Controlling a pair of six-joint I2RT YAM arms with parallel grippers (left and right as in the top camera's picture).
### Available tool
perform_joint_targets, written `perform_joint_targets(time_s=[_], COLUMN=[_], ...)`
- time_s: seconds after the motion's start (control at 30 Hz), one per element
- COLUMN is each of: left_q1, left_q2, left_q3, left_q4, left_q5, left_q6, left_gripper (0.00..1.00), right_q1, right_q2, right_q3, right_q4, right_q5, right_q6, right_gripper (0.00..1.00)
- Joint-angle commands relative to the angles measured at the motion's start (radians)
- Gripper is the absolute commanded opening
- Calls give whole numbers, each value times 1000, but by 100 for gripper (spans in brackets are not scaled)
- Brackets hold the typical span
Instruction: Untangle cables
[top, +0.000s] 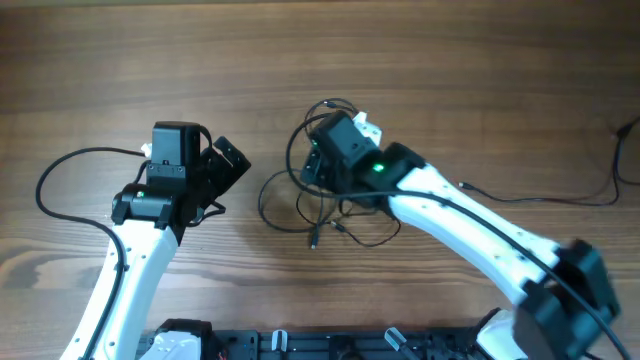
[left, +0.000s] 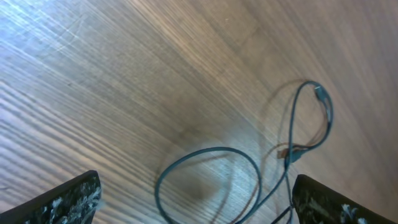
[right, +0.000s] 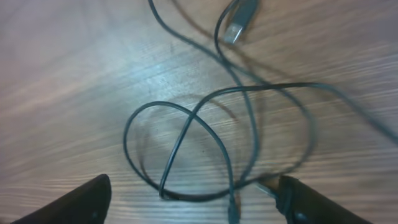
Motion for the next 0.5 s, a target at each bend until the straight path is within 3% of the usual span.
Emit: perform_joint_targets(time_s=[0.0, 0.07, 0.27, 0.47], left_q1=[6, 6, 5, 4], left_q2=[18, 36, 89, 129], left_q3=[16, 16, 16, 16], left_q4=[-5, -8, -31, -58], left_q5=[-48, -48, -47, 3], left_q6=[-12, -13, -13, -3], left_gripper=[100, 100, 100, 96], right_q1=[-2, -3, -5, -29], right_q2=[118, 173, 274, 273], right_q3=[-8, -8, -8, -8], right_q4=[68, 118, 213, 204], right_q5=[-101, -115, -123, -120], right_q6=[27, 39, 47, 20], right_gripper=[82, 79, 45, 30])
